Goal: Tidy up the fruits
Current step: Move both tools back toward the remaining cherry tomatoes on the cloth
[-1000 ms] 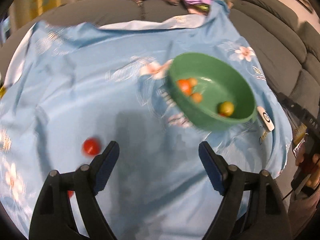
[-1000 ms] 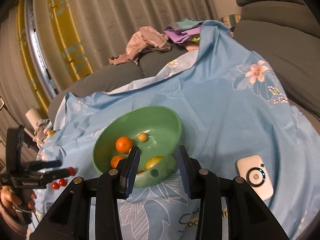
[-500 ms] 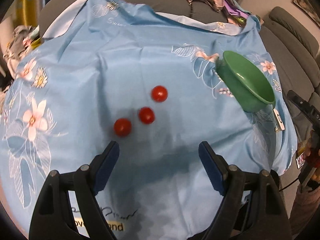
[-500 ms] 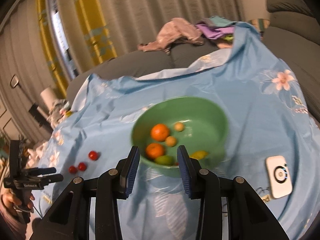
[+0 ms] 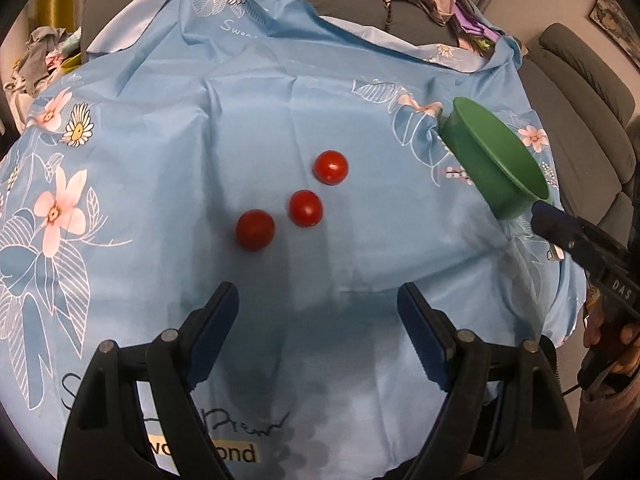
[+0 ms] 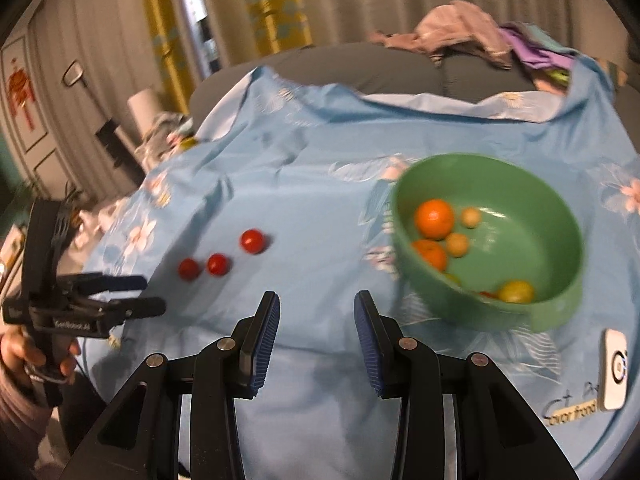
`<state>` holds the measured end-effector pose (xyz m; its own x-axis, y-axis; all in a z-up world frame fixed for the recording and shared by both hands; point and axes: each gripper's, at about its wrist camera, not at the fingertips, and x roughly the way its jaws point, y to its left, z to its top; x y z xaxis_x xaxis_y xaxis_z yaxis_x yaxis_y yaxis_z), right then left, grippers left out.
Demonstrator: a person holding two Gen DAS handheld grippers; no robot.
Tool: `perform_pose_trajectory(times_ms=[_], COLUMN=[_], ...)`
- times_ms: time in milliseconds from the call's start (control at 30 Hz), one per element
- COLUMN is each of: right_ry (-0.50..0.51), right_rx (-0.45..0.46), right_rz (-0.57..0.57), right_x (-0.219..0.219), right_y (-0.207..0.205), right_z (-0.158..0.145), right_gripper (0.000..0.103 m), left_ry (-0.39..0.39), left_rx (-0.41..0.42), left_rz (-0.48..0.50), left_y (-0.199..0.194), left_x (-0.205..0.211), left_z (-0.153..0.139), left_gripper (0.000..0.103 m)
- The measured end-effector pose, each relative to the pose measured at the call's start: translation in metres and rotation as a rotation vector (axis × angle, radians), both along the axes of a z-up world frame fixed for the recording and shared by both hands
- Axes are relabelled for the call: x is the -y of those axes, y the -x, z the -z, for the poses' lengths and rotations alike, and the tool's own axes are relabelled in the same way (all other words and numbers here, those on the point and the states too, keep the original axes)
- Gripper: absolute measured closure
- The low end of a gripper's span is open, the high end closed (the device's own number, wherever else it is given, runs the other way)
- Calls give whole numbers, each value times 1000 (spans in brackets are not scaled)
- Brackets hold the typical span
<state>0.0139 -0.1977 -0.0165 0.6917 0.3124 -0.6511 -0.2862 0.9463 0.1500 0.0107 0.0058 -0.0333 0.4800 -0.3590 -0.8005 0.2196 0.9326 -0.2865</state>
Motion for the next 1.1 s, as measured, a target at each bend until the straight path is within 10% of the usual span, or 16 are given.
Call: perform_pose_trajectory(times_ms=[700,1100], right_ry=[-61,-133], right_rx=[23,87], right_rz=[-11,-253], right_x=[6,13], right_y=[-34,-4], right_z=[-11,-11], right_gripper=[64,64], left_ry=[62,37], left_rx=[102,103], left_rz=[-8,110], left_y=[-4,-21], left_x=[-52,-11], left_z=[-15,-23], left_gripper=[21,21])
